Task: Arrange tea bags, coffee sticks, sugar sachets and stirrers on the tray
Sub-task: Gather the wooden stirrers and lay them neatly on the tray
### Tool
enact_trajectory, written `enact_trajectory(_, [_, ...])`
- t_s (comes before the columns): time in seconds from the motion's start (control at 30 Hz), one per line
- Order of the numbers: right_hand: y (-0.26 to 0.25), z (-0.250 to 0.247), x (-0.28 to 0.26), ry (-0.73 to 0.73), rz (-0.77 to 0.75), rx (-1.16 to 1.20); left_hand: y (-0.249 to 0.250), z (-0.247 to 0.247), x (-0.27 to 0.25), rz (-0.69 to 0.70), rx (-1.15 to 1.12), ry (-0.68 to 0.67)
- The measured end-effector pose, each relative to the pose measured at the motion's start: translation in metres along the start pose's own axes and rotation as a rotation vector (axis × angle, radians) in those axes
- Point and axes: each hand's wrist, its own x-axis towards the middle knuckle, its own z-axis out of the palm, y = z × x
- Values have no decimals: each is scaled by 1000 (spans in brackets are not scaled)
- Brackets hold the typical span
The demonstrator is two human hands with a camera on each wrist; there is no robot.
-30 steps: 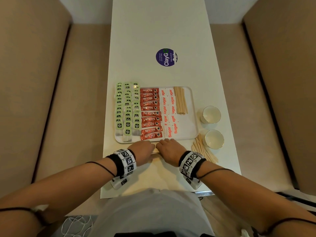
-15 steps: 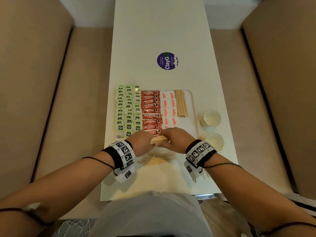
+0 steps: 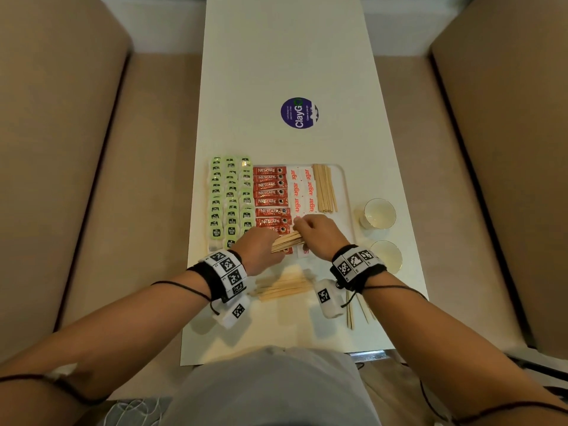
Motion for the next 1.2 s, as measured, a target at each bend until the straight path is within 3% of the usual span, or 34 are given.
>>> enact_trajectory(0.1, [-3,4,1,-77,110,147,3,-2,2,3,-23,35])
enact_trajectory(0.17, [-4,4,1,-110,137,108,3,-1,0,25,-23,49])
enact_trajectory(0.27, [-5,3,1,-63,104,-5,3,-3,-3,34,-57,65])
enact_trajectory(0.43, [-3,-2,-1,1,75,42,2,-17,-4,37,-148,85])
enact_trajectory(0.6, [4,-5,-5,135,57,123,-9,-28,-9,-89,-483,21])
enact_trajectory(0.73, [-6,13,-14,177,11,155,1,-25,-3,-279,-570,154])
enact_trajectory(0.8, [-12,20,-18,158,-23,165,-1,-23,5,-349,-521,263])
enact_trajectory(0.9, [-16,22,-23,79,-75,153,-7,-26,14,-320,-441,343])
enact_trajectory(1.1, [-13,15,-26,-151,-167,-15,-5,-39,24,-205,-292,293])
enact_trajectory(1.2, [-11,18,-24,-193,-199,-81,1,-42,30,-153,-258,235])
